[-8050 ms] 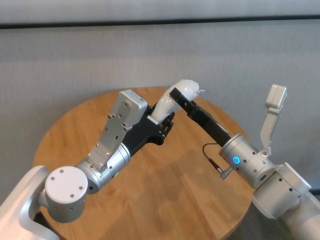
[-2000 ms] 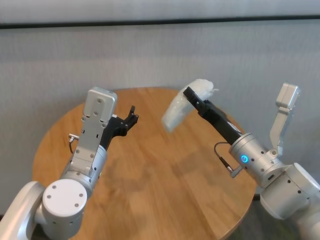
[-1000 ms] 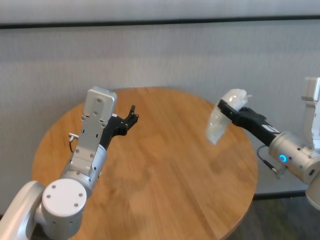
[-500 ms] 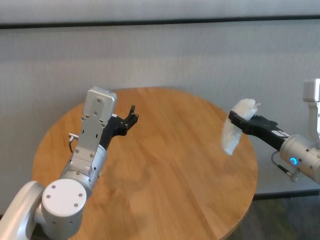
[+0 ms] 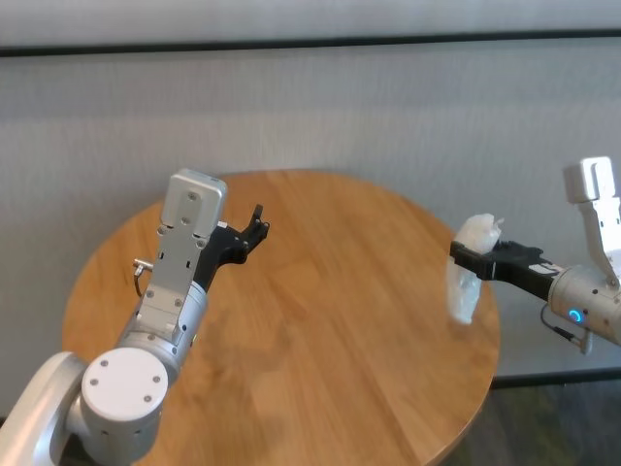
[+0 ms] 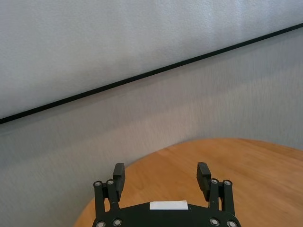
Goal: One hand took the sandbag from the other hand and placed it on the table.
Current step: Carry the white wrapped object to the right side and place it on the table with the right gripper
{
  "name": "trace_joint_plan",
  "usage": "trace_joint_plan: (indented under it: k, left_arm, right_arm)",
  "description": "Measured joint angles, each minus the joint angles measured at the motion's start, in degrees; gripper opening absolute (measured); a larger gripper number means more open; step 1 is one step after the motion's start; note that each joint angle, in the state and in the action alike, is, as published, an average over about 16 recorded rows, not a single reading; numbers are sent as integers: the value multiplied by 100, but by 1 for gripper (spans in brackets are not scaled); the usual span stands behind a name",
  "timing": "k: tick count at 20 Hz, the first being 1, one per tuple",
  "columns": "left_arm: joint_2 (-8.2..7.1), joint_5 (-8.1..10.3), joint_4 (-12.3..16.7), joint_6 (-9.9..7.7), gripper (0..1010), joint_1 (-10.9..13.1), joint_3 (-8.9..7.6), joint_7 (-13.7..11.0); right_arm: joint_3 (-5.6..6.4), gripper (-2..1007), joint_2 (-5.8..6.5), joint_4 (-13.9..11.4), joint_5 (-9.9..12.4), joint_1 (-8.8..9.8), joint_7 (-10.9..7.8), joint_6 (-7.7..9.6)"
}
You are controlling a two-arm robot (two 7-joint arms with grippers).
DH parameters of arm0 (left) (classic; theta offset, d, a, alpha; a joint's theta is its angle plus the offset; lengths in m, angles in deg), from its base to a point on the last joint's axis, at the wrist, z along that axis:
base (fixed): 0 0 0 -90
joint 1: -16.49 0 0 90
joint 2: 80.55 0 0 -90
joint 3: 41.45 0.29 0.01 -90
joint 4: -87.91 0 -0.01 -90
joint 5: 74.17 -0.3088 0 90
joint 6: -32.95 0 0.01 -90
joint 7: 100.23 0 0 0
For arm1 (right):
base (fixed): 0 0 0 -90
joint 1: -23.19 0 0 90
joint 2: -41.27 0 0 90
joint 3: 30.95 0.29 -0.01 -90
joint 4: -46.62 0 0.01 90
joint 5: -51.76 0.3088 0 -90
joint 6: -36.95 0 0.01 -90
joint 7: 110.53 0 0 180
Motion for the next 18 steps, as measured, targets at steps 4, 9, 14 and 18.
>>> trace_joint_plan:
  k: [4,9,14,18]
  left_arm:
    - [0,0,0,1,1002,0,0,0]
    - [0,0,0,1,1002,0,0,0]
    - [0,0,0,1,1002,0,0,0]
    - [0,0,0,1,1002,0,0,0]
  right_arm:
    - [-193,627,-37,378,-257,-292,-178,88]
    - [-423,627,-139,863,-538,-652,-453,136]
    - [-591,627,-241,1223,-728,-914,-674,166]
    - [-670,627,-281,1368,-812,-1018,-776,194]
